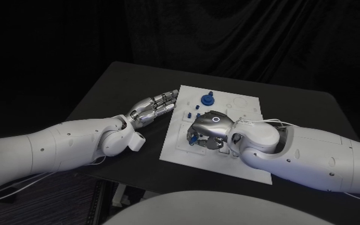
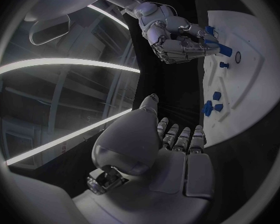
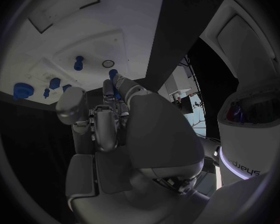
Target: Assemble the parts on the task board
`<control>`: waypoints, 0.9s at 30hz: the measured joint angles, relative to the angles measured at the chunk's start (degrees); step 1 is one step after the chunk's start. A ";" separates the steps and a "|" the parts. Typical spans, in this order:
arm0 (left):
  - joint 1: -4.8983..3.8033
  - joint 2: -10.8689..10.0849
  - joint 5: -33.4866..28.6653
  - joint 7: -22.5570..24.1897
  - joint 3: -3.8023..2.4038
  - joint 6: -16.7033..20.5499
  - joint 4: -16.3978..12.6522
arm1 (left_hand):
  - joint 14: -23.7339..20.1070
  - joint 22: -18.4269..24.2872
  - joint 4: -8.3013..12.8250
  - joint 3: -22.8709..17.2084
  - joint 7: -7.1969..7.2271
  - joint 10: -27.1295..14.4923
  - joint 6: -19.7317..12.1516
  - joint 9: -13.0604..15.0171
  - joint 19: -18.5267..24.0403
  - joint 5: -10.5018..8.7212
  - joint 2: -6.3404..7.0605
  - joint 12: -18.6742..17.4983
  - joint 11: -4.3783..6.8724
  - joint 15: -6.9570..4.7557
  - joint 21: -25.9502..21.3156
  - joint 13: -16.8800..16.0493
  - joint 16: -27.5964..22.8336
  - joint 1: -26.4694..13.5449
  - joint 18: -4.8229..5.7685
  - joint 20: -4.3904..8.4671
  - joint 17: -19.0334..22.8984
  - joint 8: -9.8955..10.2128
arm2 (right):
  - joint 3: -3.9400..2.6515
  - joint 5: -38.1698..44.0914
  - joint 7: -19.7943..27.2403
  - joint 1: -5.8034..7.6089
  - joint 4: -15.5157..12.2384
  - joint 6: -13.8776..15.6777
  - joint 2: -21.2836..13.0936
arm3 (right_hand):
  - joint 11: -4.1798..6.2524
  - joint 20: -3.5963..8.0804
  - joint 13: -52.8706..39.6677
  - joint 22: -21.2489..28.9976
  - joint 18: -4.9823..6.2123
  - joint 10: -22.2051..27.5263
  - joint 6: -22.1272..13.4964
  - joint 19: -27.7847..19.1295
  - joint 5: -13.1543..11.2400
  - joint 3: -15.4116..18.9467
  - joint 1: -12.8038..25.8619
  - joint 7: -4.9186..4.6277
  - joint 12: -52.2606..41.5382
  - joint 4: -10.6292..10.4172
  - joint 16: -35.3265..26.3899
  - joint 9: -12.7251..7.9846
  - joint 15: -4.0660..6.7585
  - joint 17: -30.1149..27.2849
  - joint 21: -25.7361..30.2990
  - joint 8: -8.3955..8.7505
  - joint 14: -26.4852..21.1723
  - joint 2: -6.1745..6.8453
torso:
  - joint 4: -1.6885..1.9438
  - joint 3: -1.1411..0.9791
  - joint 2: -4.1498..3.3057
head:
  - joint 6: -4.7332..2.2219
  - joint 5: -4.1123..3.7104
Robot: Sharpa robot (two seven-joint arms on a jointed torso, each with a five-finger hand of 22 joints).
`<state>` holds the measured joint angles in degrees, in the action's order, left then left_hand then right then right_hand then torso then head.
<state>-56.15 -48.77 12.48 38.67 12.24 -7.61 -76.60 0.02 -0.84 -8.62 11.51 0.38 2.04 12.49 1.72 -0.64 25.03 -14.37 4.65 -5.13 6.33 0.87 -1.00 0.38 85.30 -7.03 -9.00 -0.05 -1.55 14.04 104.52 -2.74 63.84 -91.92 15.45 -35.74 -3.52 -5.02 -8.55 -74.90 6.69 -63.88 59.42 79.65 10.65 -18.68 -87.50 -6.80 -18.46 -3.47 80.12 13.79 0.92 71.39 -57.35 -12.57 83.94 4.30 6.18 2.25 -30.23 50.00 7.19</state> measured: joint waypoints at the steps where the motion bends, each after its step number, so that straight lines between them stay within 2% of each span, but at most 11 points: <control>1: 0.08 0.06 0.00 0.00 0.01 0.00 0.01 | 0.00 0.00 0.00 0.00 0.00 0.00 0.00 0.00 0.00 -0.04 0.00 0.00 0.00 0.00 0.00 0.00 0.00 0.00 0.00 0.00 0.00 0.00 | 0.00 0.28 -0.02 -0.03 0.22 -0.10 0.34 | 0.00 0.00 0.00 0.00 0.00 0.00 0.00 0.00 0.00 -0.08 0.00 0.00 0.00 -0.08 0.00 0.00 0.00 -0.02 0.00 0.05 0.00 0.00 | 0.04 0.01 0.00 | 0.00 -0.01; 13: 0.57 0.43 0.00 0.07 0.01 -0.03 0.14 | 0.00 0.00 0.00 0.00 -0.20 0.00 -0.20 -0.01 0.00 -0.04 0.00 0.00 0.00 0.01 0.00 0.00 0.00 0.00 -0.02 0.00 -0.01 0.00 | -0.01 3.62 -0.56 -0.09 1.39 -1.99 2.21 | 0.18 0.17 0.05 0.00 0.00 -0.35 0.02 -0.17 -0.02 -0.31 -0.02 0.01 0.31 0.00 -0.25 0.02 0.00 -0.43 0.33 0.27 0.00 0.02 | 0.13 0.05 0.01 | 0.00 0.45; 20: 0.64 0.54 0.00 0.10 0.00 -0.03 0.22 | 0.00 0.00 0.00 0.00 -0.20 0.00 -0.20 -0.01 0.00 -0.26 0.00 0.00 0.01 0.01 0.00 0.00 0.00 0.00 -0.02 -0.01 -0.02 0.00 | -0.02 5.02 -1.15 -0.09 1.62 -3.68 2.33 | 0.35 0.00 -0.11 0.00 0.00 -0.93 0.42 -0.42 -0.01 -0.46 0.28 0.40 0.52 0.16 -0.50 0.04 0.00 -0.57 0.56 -0.13 0.00 0.33 | 0.13 0.06 0.07 | 0.00 0.55; 27: 0.71 0.77 0.00 0.11 0.00 -0.03 0.49 | -0.14 0.01 0.00 0.00 -0.20 0.00 -0.20 -0.01 0.00 -0.26 0.00 0.00 0.01 0.15 -0.01 0.00 0.00 0.00 -0.03 -0.01 -0.04 0.00 | -0.04 5.89 -1.78 -0.10 1.62 -4.88 2.37 | 0.34 0.20 -0.11 0.00 0.00 -0.93 0.42 -0.62 1.08 -1.03 0.28 0.40 1.20 0.73 -0.50 0.43 0.00 -0.75 0.79 0.21 0.00 0.34 | 0.16 0.07 0.07 | 0.00 0.51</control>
<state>-55.44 -47.99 12.48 38.79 12.24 -7.63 -76.12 -0.11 -0.84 -8.62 11.51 0.19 2.05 12.29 1.71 -0.64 24.77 -14.37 4.65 -5.12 6.48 0.87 -1.00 0.38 85.30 -7.06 -9.01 -0.09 -1.55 14.01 110.41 -4.51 63.75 -90.30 10.56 -33.37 -3.18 -4.82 -8.66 -74.90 6.69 -64.82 59.84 79.03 11.72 -19.70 -87.22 -6.40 -17.26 -2.74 79.62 14.23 0.92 70.64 -56.56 -12.36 83.94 4.63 6.34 2.31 -30.16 50.00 7.70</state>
